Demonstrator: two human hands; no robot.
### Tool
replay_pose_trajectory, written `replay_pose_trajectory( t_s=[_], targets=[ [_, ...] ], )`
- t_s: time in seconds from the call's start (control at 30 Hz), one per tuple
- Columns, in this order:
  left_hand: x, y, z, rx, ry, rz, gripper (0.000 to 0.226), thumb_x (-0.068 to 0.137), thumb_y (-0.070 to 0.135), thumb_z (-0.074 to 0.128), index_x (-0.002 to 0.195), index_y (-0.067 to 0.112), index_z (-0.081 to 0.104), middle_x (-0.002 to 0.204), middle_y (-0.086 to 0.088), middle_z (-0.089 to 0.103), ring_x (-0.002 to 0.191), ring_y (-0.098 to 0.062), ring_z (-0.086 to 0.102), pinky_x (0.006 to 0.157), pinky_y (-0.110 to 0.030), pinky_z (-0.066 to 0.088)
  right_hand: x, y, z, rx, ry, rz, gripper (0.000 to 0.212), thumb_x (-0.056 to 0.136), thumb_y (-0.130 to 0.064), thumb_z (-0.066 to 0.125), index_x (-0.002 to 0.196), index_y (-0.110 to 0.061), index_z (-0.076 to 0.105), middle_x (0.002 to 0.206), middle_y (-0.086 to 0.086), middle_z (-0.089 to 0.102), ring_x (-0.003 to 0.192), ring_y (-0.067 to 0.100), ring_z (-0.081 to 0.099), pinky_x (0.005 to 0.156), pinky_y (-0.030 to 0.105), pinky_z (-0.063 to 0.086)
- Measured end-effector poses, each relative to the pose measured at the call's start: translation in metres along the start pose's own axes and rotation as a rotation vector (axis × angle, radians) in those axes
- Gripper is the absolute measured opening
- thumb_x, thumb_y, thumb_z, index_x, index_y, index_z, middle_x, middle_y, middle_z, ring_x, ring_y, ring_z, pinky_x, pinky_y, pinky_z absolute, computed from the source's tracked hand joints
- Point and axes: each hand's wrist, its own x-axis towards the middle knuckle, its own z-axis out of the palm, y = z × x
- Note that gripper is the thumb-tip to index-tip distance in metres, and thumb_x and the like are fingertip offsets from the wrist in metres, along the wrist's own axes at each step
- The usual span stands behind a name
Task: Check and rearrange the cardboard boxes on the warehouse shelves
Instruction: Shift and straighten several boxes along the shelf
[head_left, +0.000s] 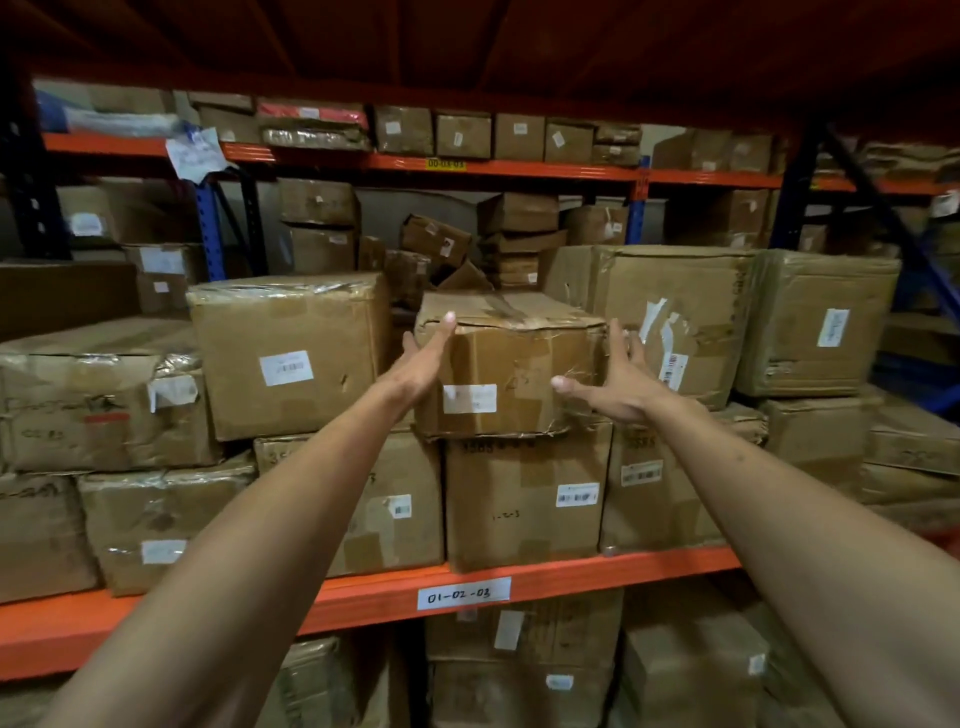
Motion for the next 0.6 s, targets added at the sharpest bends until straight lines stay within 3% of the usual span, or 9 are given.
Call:
replay_pose_trajectory(
  t_s=[0.1, 0.2, 0.27, 0.4, 0.6],
  targets=[
    [0.007, 0.007, 0.011, -0.06, 0.104, 0.026, 0.123, 0.066, 0.099, 0.044, 0.161, 0.042, -0.01, 0.168, -0.012, 0.022, 0.149, -0.043, 0.028, 0.119, -0.064, 0.025, 0.019, 0.013, 0.009, 0.15, -0.08, -0.042, 0.149, 0.069, -0.065, 0.085, 0.152, -0.042, -0.037, 0.171, 0.014, -0.017, 0.158, 0.038, 0.002, 0.125, 0.06, 0.012],
    [0.006, 0.008, 0.019, -0.037, 0.157, 0.125, 0.101, 0.09, 0.078, 0.047, 0.155, 0.047, -0.023, 0.169, -0.011, 0.019, 0.149, -0.041, 0.03, 0.119, -0.062, 0.027, 0.031, 0.016, 0.022, 0.318, -0.044, -0.086, 0.151, 0.07, -0.048, 0.092, 0.15, -0.049, -0.035, 0.172, 0.017, 0.01, 0.155, 0.04, 0.02, 0.123, 0.062, 0.019],
    [0.003, 0.011, 0.022, -0.03, 0.188, 0.187, 0.089, 0.095, 0.071, 0.046, 0.158, 0.047, -0.012, 0.167, -0.011, 0.024, 0.146, -0.038, 0.036, 0.118, -0.06, 0.032, 0.035, 0.015, 0.031, 0.391, 0.035, -0.072, 0.143, 0.075, -0.037, 0.092, 0.156, -0.047, -0.025, 0.169, 0.017, 0.023, 0.151, 0.042, 0.029, 0.121, 0.064, 0.024],
    [-0.009, 0.016, 0.029, 0.018, 0.268, 0.216, 0.062, 0.098, 0.064, 0.049, 0.151, 0.04, 0.026, 0.147, -0.012, 0.05, 0.117, -0.029, 0.056, 0.102, -0.055, 0.051, 0.029, 0.013, 0.035, 0.414, 0.101, -0.028, 0.129, 0.083, -0.033, 0.087, 0.162, -0.041, -0.014, 0.163, 0.019, 0.035, 0.146, 0.043, 0.037, 0.118, 0.059, 0.028],
    [-0.044, 0.016, 0.031, 0.114, 0.216, 0.295, 0.077, 0.093, 0.043, 0.072, 0.152, 0.026, 0.025, 0.147, -0.008, 0.053, 0.132, -0.027, 0.054, 0.105, -0.041, 0.046, 0.001, 0.012, 0.028, 0.414, 0.146, -0.031, 0.12, 0.086, -0.035, 0.084, 0.164, -0.038, -0.007, 0.162, 0.016, 0.038, 0.145, 0.041, 0.041, 0.115, 0.056, 0.034]
  ],
)
